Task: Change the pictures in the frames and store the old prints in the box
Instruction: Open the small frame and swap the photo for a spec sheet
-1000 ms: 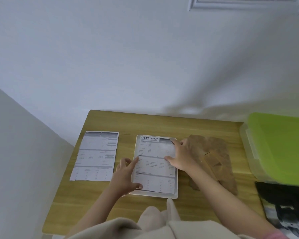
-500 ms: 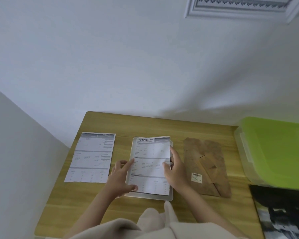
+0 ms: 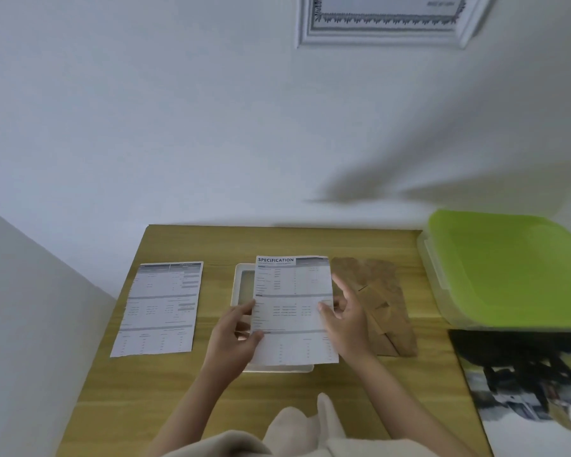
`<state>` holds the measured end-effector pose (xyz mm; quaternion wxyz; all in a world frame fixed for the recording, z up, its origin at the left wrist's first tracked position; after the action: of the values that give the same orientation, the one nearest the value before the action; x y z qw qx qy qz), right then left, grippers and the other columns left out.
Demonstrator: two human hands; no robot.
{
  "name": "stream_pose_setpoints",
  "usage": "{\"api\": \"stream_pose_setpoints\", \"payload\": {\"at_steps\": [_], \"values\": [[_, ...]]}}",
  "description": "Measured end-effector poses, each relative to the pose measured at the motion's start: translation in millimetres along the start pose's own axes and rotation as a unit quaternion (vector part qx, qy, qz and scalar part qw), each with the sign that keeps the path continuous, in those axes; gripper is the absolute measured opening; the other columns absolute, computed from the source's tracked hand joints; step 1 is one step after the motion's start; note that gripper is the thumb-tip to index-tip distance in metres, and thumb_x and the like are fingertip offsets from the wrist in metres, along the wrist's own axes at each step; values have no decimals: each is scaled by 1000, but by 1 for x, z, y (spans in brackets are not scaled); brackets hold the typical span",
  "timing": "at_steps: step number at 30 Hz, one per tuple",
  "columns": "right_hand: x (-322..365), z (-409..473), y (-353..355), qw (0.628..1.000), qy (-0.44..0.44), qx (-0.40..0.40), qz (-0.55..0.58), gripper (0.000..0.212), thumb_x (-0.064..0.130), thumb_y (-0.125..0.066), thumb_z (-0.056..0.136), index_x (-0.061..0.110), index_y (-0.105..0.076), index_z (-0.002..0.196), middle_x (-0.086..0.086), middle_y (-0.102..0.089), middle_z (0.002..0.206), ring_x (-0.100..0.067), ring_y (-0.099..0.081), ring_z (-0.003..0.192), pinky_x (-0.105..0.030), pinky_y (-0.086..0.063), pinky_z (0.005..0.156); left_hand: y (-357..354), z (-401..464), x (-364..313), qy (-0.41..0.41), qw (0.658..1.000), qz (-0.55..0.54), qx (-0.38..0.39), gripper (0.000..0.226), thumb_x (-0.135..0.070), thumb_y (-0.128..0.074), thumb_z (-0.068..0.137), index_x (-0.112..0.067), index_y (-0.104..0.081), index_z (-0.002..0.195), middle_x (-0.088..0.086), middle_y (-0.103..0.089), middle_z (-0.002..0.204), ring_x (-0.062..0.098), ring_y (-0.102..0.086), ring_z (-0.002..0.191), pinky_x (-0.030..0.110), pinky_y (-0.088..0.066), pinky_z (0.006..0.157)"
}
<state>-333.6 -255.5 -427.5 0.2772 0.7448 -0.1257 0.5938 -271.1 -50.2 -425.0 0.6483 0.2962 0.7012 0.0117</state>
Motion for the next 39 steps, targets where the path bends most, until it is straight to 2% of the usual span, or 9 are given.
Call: {"api": "stream_pose_setpoints", "payload": {"at_steps": [4,7,11,22,25,28,30,33,39], "values": [[-16,-11,42,999,-22,-41,-8,44,11,-64,86,16,-53,128,4,-69,92,-2,-66,82,-28,-56,76,-35,-10,-15,-7,1000,-8,28,53,-5,-70,78,-22,-53,125,-9,-60,110,10,-60,84,19,-52,73],[-30,-27,89,997,-22,-68,-26,38,11,-64,87,19,-55,123,8,-68,92,1,-66,81,-19,-55,69,-77,-28,-29,-1,999,-19,49,55,-6,-73,75,-23,-54,124,-7,-62,108,12,-61,81,25,-55,74],[-58,-53,163,994,-38,-87,-58,34,16,-66,86,19,-57,119,11,-67,93,-3,-65,87,-23,-55,72,-142,-61,-45,19,994,-34,98,56,-11,-76,73,-27,-54,122,-5,-64,105,15,-62,79,33,-57,74],[-130,-94,319,984,-30,-104,-140,31,10,-67,85,10,-61,115,5,-66,90,-2,-62,82,-7,-46,66,-296,-124,-78,58,985,-19,159,56,-9,-75,72,-18,-55,123,-6,-65,97,15,-62,76,35,-58,71],[-139,-82,346,979,-21,-107,-175,32,11,-67,85,8,-62,116,0,-67,92,-7,-62,80,-3,-43,63,-325,-123,-95,54,984,-6,172,54,-7,-72,75,-18,-53,125,-9,-62,98,10,-60,75,24,-56,68],[-148,-62,364,974,-28,-104,-202,34,13,-67,84,7,-62,118,-7,-66,98,-16,-62,82,-17,-48,70,-348,-114,-108,35,982,41,178,57,-8,-71,76,-14,-50,129,-3,-57,107,4,-56,77,8,-48,63],[-152,-50,372,971,-36,-100,-214,35,15,-66,85,7,-61,119,-10,-64,100,-20,-61,85,-30,-51,75,-358,-107,-114,26,980,63,186,59,-8,-71,76,-11,-49,131,1,-54,111,6,-57,82,10,-50,69],[-154,-38,378,968,-39,-89,-233,32,15,-66,85,9,-62,117,-10,-61,100,-20,-58,85,-29,-46,74,-370,-99,-117,24,977,90,192,59,-8,-71,76,-10,-49,130,2,-48,109,15,-57,91,25,-53,84],[-161,-35,378,964,-56,-81,-247,35,16,-67,85,5,-61,118,-10,-53,97,-22,-54,85,-28,-42,72,-382,-93,-109,6,969,144,200,70,-9,-70,78,-10,-37,140,-3,-38,111,9,-47,92,2,-44,68]]}}
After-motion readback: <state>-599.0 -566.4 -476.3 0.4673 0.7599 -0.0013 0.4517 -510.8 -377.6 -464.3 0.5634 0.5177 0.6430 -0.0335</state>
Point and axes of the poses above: each hand's wrist, its own z-axis towards the middle knuckle, its own y-axis out of the back of the hand, x = y × z, the point moved 1 cm from there along z, towards the middle knuckle
